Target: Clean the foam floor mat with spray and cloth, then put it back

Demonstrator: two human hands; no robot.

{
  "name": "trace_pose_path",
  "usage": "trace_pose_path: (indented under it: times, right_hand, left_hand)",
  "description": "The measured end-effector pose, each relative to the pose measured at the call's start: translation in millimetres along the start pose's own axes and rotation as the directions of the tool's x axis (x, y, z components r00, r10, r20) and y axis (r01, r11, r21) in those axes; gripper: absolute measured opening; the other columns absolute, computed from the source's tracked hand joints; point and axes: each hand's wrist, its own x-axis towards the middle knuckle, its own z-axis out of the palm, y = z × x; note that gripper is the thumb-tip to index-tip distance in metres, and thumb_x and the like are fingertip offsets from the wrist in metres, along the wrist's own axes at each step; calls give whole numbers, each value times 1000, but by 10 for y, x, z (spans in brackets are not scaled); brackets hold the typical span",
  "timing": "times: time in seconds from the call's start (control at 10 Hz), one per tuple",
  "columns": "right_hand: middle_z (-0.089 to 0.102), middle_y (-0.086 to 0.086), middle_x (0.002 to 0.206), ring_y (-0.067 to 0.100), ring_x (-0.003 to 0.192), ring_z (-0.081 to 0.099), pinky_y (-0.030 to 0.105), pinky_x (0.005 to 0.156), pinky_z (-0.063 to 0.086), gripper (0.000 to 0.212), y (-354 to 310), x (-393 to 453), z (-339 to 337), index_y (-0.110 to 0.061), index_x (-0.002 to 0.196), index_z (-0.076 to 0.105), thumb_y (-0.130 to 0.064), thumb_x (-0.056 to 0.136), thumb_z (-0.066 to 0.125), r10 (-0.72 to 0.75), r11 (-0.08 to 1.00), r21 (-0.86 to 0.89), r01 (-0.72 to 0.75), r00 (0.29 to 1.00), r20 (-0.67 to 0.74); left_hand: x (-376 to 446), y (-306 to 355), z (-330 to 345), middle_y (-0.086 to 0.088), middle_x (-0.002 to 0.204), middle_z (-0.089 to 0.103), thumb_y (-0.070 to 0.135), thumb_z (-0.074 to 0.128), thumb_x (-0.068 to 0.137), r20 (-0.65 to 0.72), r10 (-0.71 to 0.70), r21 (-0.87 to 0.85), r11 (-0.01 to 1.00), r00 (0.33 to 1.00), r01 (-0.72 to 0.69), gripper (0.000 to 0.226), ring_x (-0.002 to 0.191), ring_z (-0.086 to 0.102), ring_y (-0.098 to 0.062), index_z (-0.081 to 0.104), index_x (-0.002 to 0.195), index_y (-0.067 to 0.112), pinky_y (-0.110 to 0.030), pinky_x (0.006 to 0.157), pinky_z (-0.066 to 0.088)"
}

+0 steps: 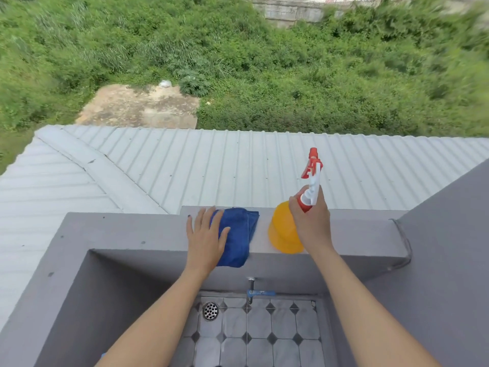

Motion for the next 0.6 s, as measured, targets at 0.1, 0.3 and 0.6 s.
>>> trace_pose_path:
  times: [0.1, 0.3, 0.6]
  right_hand:
    - [61, 2, 83, 8, 71, 56, 12, 57, 44, 14, 62, 11, 47, -17, 105, 52, -22, 93, 58, 6, 1000, -15, -7, 999, -50]
    - [64, -17, 89, -12, 76, 58, 3, 59, 39, 22, 180, 50, 64, -18, 110, 57, -24, 89, 62, 26, 997, -68, -30, 998, -59]
    - [53, -10, 113, 10, 102, 51, 26, 82, 42, 66, 198, -102, -91, -25, 133, 40, -46, 80, 73, 96, 983, -164, -78, 989, 111]
  left_hand:
    - [-10, -145, 159, -3, 151, 39, 50, 14, 100, 265, 266, 130, 943, 927, -307, 59, 139, 37, -24, 43, 142, 21, -48, 111, 17]
    - [117, -42, 170, 1, 162, 3, 72, -14, 82, 355, 82, 135, 981, 931, -138, 83, 148, 4, -30, 2, 153, 32, -53, 115, 6]
    - [145, 48, -18, -2, 160, -17, 73, -7, 81, 482, 50, 179, 972, 875, -154, 82, 147, -8, -31, -18, 149, 28, -52, 117, 4]
